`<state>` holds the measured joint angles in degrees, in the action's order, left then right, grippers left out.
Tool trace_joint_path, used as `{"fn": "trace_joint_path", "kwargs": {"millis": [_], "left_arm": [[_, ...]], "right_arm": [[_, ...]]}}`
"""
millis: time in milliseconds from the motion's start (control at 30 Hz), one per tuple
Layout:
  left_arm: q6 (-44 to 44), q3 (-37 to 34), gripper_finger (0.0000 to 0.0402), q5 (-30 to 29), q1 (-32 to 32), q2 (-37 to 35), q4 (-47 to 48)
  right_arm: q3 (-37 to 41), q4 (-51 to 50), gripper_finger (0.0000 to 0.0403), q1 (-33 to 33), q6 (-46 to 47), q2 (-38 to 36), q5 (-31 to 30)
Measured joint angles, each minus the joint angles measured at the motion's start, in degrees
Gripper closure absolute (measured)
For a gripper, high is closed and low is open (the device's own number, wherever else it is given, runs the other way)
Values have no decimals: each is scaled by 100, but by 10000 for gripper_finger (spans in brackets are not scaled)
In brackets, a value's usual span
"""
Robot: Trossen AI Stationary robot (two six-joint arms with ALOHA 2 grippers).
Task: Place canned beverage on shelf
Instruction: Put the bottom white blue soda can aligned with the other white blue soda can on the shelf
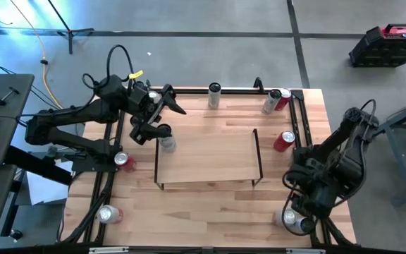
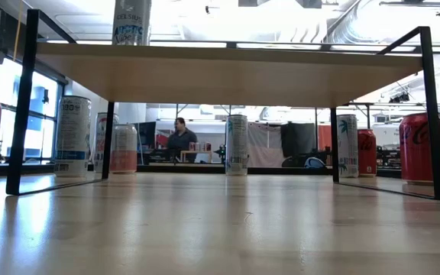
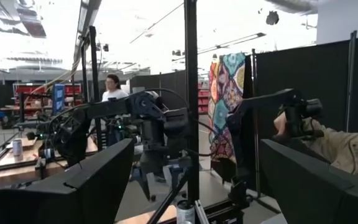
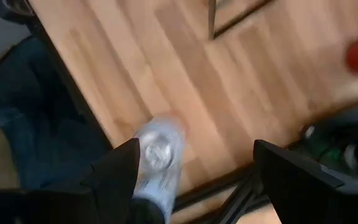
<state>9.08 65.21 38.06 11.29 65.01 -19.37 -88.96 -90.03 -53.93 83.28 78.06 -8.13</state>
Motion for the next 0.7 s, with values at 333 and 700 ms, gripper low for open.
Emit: {"fn": "trace_joint_path", "kwargs": {"millis": [333,700], "left_arm": [[9,0,64,2,0,-2,64],[-671,0,64,3,0,0,500]], "right_arm": [[15,51,104,-567,743,149,28],[21,165,104,-636,1139,990,968]]}}
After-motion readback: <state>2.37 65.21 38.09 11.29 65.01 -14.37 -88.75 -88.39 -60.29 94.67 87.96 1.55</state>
